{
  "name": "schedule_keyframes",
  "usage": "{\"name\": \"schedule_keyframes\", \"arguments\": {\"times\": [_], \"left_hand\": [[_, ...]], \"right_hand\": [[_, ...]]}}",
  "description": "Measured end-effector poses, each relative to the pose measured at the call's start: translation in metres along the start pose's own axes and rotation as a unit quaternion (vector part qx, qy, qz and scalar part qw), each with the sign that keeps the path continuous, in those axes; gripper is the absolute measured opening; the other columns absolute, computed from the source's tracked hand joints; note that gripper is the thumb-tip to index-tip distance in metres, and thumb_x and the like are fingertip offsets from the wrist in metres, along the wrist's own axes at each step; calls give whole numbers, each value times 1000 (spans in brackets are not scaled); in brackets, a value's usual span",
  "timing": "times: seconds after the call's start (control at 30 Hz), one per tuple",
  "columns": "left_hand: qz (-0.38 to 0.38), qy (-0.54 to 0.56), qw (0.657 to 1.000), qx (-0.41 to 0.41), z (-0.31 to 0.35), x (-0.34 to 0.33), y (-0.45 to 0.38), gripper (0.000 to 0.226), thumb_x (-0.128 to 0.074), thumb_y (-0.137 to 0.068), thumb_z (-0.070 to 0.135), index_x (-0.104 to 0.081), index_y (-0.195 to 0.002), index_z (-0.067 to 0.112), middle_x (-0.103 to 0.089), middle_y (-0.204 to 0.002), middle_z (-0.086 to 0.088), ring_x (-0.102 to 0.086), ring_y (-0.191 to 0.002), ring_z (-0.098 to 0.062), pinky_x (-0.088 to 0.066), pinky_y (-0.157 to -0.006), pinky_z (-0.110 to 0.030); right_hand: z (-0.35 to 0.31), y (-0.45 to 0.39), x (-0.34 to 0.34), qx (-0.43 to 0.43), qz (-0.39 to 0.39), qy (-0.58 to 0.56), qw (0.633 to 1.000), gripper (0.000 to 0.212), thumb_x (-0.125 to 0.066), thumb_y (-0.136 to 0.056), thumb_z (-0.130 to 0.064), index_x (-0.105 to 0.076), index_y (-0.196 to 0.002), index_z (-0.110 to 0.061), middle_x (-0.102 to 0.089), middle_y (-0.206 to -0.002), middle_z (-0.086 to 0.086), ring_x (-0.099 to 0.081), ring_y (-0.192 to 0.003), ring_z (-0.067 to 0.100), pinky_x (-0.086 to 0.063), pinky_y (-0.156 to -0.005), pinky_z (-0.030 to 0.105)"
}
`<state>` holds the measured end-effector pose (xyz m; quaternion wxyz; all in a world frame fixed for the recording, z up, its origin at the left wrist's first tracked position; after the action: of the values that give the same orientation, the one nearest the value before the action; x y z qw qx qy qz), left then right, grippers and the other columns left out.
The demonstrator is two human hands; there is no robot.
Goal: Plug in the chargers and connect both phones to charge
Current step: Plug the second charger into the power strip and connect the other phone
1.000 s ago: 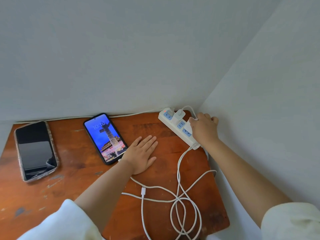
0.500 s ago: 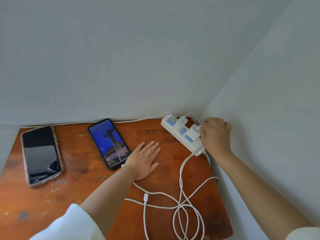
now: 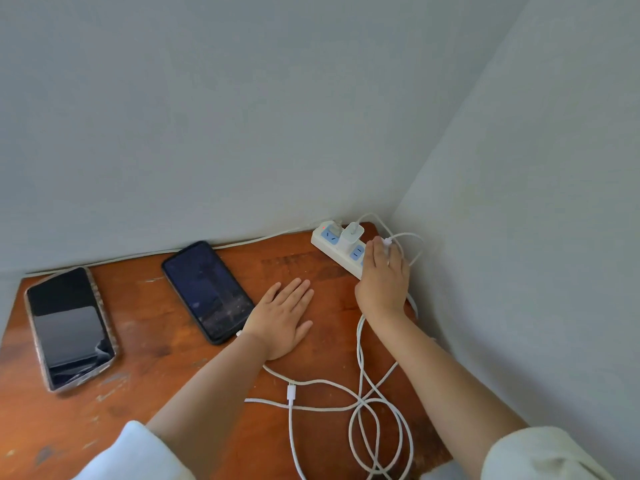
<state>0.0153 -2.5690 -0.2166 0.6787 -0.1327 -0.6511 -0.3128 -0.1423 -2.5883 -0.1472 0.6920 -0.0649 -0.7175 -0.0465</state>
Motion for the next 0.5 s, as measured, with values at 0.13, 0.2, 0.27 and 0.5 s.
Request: {"name": "schedule_keyframes", "arguments": {"times": [0.13,0.2,0.27,0.5], "left_hand": [[1,-1,1000,0,1,-1,-1,59,-12,-94,48,6,-142,20,6,-155,0,10,-141,-15,14,-109,-34],[0,0,1000,2,0,-1,-1,59,-11,-93,49,6,-142,21,6,-155,0,10,-141,-15,16,-107,-33],[-1,3,1000,6,-1,0,-1,59,-11,-93,49,7,-142,21,7,-155,0,11,-140,-15,17,-106,-32],[-1,4,1000,8,0,1,0,59,-11,-93,49,8,-142,21,7,-155,0,11,-141,-15,15,-108,-33]], "right_hand": [[-1,1,-8,1,-6,-21,1000,58,-41,-92,-4,-11,-142,-3,-15,-154,13,-11,-140,35,-11,-117,43],[-2,5,-11,4,-2,-26,1000,59,-42,-92,-3,-10,-142,-3,-14,-154,13,-10,-140,36,-13,-116,43],[-1,7,-12,8,3,-19,1000,60,-42,-92,-3,-9,-142,-4,-13,-155,13,-10,-140,36,-12,-116,43],[-2,5,-13,2,4,-2,1000,61,-43,-92,-4,-10,-142,-3,-14,-154,14,-9,-140,37,-9,-116,45]]}}
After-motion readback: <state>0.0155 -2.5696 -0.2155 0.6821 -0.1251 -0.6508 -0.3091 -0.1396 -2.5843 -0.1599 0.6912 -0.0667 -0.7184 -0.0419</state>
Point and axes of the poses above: each hand's wrist, its own y-axis away from the middle knuckle, its own x-axis out of the back of the hand, z = x × y, the point moved 5 cm from there along -y, towards the middle knuckle
